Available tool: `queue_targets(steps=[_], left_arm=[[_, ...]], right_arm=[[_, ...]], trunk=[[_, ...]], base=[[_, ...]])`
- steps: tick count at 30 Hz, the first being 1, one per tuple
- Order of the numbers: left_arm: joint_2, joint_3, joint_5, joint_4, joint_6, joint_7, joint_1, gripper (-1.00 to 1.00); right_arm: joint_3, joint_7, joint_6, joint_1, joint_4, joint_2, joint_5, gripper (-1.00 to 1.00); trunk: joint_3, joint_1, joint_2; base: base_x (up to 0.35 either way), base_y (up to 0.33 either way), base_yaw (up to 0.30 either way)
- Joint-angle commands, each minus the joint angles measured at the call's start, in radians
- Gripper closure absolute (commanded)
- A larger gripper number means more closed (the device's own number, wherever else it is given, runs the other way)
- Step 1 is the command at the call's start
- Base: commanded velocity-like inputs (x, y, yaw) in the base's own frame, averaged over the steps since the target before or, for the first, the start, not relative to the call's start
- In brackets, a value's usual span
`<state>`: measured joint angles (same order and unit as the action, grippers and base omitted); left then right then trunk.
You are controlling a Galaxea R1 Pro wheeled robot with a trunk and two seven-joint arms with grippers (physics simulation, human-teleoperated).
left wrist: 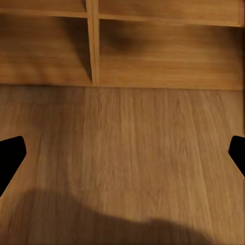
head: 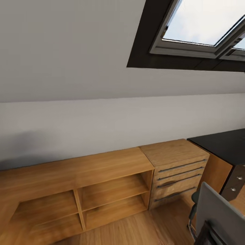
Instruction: In the bedroom, organize the workspace by keeping the computer under the desk, ensuring the monitor is on the desk, placing the keyboard on the desk next to the monitor, placing the mouse on the desk next to the keyboard, moving the folder from the swivel chair onto the desk next to the mouse, stacking the notebook on top of the folder with the pen on top of the notebook, and positioning the swivel chair next to the desk.
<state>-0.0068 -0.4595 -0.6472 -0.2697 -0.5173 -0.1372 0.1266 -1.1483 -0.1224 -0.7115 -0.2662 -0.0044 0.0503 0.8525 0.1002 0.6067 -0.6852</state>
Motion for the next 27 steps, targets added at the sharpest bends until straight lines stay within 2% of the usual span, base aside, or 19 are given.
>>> queue_targets(steps=[1, 27], left_arm=[[0.001, -0.008, -0.003, 0.0, -0.003, -0.008, 0.001, -1.0], [0.004, -0.005, -0.004, 0.0, -0.005, -0.008, 0.001, -1.0]], right_arm=[[-0.008, -0.01, 0.0, -0.001, 0.0, 0.0, -0.001, -1.0], [-0.008, -0.01, 0.0, -0.001, 0.0, 0.0, -0.001, -1.0]], trunk=[[0.005, 0.004, -0.009], [0.086, 0.104, -0.191]], base=[[0.0, 0.0, -0.235], [0.0, 0.0, -0.256]])
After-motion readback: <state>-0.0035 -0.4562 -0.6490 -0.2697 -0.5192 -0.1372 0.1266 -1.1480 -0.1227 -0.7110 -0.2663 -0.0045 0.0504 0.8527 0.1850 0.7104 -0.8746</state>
